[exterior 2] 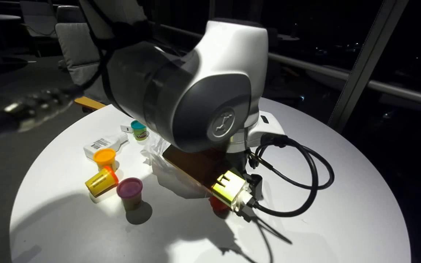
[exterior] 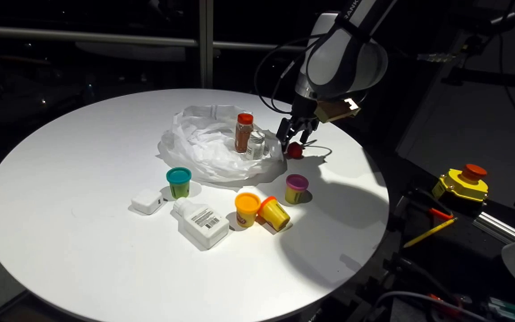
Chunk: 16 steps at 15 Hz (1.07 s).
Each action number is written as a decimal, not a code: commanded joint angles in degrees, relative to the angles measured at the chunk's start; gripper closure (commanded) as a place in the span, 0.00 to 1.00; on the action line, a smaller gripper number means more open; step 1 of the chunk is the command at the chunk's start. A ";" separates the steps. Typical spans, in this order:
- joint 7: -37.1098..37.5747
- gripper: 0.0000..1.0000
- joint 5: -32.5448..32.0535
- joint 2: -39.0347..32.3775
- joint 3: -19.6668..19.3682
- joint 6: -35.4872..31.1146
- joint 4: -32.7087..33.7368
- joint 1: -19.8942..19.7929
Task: Pick up all the objects from the table and put them on the plastic
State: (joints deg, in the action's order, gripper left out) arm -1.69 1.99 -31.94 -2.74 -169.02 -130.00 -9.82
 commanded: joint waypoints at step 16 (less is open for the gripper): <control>10.16 0.00 0.60 0.19 -6.87 -3.38 -3.60 7.11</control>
State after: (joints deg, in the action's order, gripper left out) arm 6.45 2.10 -34.02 -6.87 -172.46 -130.89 -6.25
